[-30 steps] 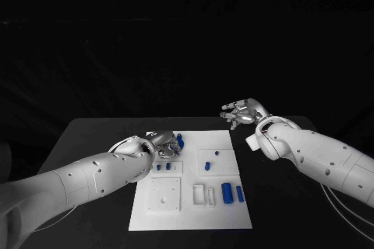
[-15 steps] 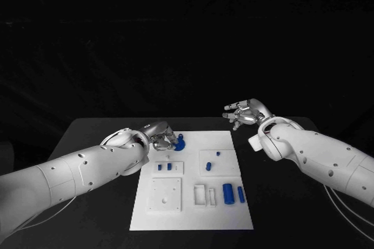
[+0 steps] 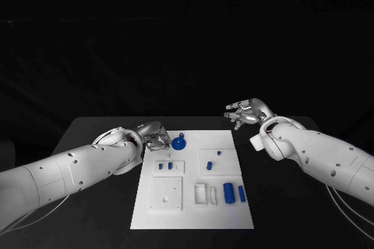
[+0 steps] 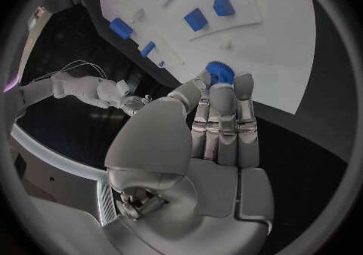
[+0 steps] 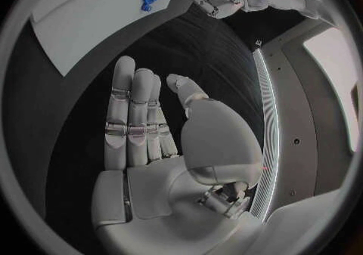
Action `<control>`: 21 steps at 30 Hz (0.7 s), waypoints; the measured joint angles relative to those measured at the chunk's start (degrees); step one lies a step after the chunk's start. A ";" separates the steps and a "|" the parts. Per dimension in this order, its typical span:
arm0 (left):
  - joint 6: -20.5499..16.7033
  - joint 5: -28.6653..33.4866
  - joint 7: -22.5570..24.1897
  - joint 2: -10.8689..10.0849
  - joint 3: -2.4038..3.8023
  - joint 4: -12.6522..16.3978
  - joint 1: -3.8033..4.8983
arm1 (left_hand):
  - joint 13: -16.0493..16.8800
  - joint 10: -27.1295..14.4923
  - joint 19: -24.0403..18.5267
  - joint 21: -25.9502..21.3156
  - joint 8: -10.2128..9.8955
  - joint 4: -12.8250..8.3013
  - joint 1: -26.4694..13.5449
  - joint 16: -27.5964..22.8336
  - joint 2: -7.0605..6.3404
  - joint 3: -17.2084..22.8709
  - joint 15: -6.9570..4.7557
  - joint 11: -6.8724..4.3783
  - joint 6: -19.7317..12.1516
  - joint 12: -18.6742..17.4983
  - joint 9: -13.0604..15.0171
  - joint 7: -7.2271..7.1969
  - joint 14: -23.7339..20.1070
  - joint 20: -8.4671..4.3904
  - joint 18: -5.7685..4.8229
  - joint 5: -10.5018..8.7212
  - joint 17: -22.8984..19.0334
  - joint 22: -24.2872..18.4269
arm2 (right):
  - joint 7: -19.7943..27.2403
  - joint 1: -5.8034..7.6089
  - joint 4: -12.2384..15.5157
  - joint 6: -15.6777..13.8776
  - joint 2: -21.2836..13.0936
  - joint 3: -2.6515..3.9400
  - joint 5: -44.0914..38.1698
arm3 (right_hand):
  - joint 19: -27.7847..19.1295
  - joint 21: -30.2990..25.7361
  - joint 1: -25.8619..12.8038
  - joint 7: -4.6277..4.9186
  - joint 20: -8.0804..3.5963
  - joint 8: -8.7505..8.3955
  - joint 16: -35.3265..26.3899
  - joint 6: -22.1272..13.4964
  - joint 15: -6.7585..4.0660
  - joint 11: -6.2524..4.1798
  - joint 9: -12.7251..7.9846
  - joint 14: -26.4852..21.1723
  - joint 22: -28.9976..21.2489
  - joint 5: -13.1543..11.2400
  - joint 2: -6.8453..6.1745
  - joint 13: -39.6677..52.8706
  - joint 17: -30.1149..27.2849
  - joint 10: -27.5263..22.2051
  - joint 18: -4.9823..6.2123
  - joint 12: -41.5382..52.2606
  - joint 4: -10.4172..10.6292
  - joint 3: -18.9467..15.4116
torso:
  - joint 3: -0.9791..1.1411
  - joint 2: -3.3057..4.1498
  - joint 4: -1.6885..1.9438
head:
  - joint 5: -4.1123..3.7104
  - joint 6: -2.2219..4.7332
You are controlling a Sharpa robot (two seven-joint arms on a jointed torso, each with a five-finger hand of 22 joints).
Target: Assemble the parts on the task board
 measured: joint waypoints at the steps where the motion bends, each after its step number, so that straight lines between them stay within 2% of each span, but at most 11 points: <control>1: 0.09 0.00 -0.01 -0.08 -0.01 -0.04 0.00 | 0.00 0.00 0.00 0.00 0.00 0.00 0.00 0.00 0.00 0.00 0.00 0.00 0.00 0.00 0.00 0.00 0.00 0.00 0.00 0.00 0.00 0.00 | 0.00 0.00 0.01 0.00 0.00 0.00 0.00 | 0.00 0.00 0.00 0.00 0.00 0.00 0.00 0.00 0.00 0.00 0.00 0.00 0.00 0.00 0.00 0.00 0.00 0.00 0.00 0.00 0.00 0.00 | 0.00 0.00 -0.03 | 0.02 -0.01; 7: 0.40 -0.13 -0.04 -0.43 -0.02 -0.31 -0.21 | 0.01 0.05 0.00 0.00 0.00 0.00 -0.14 0.00 -0.15 0.00 0.00 0.05 0.00 0.00 0.00 0.00 0.00 0.00 -0.01 -0.01 0.00 0.00 | 0.00 0.00 0.02 0.00 -0.05 0.02 0.00 | 0.00 0.00 0.00 0.00 0.00 0.00 0.00 0.00 0.00 0.00 0.00 0.00 0.00 0.00 0.00 0.00 0.00 0.00 0.00 0.00 0.00 0.00 | 0.02 0.01 -0.10 | 0.08 -0.13; 11: 0.57 -0.20 -0.05 -0.55 -0.03 -0.48 -0.58 | 0.01 0.10 0.00 0.00 0.00 0.00 -0.21 0.00 -0.21 0.00 0.00 0.10 0.00 0.00 0.00 0.00 0.00 0.00 -0.01 -0.01 0.00 -0.01 | -0.01 0.00 0.04 0.02 -0.08 0.02 0.00 | 0.00 0.00 0.00 0.00 0.00 0.00 0.00 0.00 0.00 0.00 0.00 0.00 0.10 0.00 0.00 0.00 0.00 0.00 0.00 0.00 0.00 0.00 | 0.03 0.01 -0.10 | -0.17 -0.30; 21: 0.82 -0.40 -0.06 -0.23 -0.04 -0.82 -1.79 | 0.02 0.16 0.00 0.00 0.00 -0.01 -0.11 -0.22 -0.13 -0.01 0.00 0.15 0.00 -0.05 0.00 0.00 0.01 0.00 -0.03 -0.21 -0.01 -0.01 | -0.01 0.00 0.12 0.05 -0.06 0.02 0.00 | 0.00 0.00 0.00 0.00 0.00 0.00 0.00 0.00 0.00 0.00 0.00 0.00 0.10 0.00 0.00 0.00 0.00 0.00 0.00 0.00 0.00 0.00 | 0.07 0.01 -0.16 | -0.25 -0.53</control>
